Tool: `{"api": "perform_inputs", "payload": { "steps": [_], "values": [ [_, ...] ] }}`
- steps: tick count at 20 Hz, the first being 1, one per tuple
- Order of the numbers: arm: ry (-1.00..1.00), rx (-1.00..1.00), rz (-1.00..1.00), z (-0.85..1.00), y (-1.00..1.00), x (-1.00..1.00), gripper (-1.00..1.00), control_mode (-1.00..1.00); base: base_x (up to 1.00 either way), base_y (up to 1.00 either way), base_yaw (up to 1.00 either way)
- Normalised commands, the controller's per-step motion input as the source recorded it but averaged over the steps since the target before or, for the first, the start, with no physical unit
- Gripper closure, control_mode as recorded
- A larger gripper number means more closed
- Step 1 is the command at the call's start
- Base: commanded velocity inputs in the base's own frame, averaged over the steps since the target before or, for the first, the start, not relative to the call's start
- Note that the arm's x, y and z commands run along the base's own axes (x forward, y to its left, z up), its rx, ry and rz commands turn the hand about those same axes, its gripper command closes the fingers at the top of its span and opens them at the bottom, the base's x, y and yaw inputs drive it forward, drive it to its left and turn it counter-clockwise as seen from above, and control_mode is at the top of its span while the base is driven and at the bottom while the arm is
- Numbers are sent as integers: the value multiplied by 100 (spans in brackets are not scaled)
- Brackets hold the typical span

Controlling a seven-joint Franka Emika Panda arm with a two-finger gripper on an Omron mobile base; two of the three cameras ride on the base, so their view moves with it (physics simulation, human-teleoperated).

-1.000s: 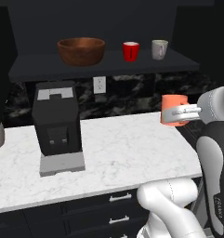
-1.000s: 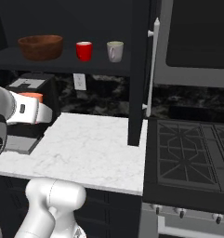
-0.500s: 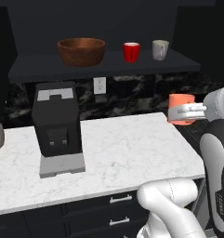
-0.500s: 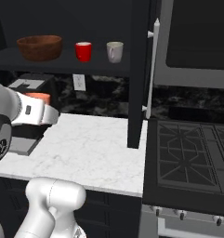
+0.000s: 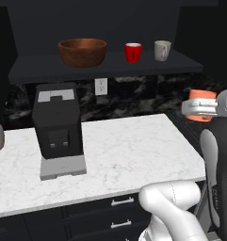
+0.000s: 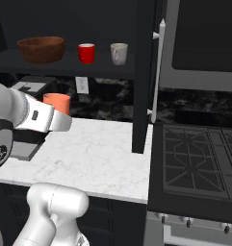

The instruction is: Gather all objects into one cabinet and sort the glasses and bowls to opposite sides.

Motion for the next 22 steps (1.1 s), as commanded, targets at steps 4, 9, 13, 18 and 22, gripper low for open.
{"api": "perform_inputs", "payload": {
  "steps": [4, 9, 13, 18, 22],
  "values": [
    [-1, 0, -17, 12, -14, 41, 100, -100, 0, 0, 0],
    [-5, 0, -4, 15, -8, 43, 100, -100, 0, 0, 0],
    [-3, 0, 0, 10, -29, 28, 100, -100, 0, 0, 0],
    [0, 0, 0, 8, -27, 27, 100, -100, 0, 0, 0],
    [-3, -1, 0, 3, -2, 6, 100, -100, 0, 0, 0]
  ]
}}
